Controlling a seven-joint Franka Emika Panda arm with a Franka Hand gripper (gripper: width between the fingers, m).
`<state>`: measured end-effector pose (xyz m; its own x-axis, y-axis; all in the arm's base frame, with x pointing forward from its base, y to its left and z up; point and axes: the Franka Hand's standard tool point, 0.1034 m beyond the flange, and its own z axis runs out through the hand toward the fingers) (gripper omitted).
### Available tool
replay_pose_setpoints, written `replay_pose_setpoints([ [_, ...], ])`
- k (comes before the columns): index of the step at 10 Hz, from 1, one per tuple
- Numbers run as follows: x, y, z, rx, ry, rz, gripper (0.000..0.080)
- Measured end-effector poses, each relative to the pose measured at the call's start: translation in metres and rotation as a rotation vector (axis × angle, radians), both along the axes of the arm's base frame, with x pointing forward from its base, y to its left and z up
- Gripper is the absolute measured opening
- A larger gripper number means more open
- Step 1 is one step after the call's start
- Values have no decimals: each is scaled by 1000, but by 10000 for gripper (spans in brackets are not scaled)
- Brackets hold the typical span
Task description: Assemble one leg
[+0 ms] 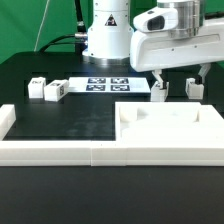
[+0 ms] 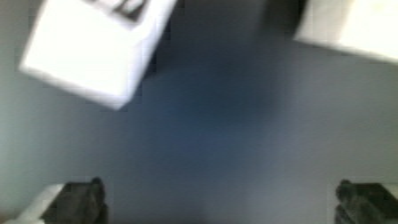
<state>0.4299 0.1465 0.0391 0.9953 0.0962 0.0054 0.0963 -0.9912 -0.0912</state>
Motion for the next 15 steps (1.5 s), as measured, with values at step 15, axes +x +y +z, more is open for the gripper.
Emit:
replay_pose_setpoints([
  [15,-28,16,-3,-52,442,-128,649],
])
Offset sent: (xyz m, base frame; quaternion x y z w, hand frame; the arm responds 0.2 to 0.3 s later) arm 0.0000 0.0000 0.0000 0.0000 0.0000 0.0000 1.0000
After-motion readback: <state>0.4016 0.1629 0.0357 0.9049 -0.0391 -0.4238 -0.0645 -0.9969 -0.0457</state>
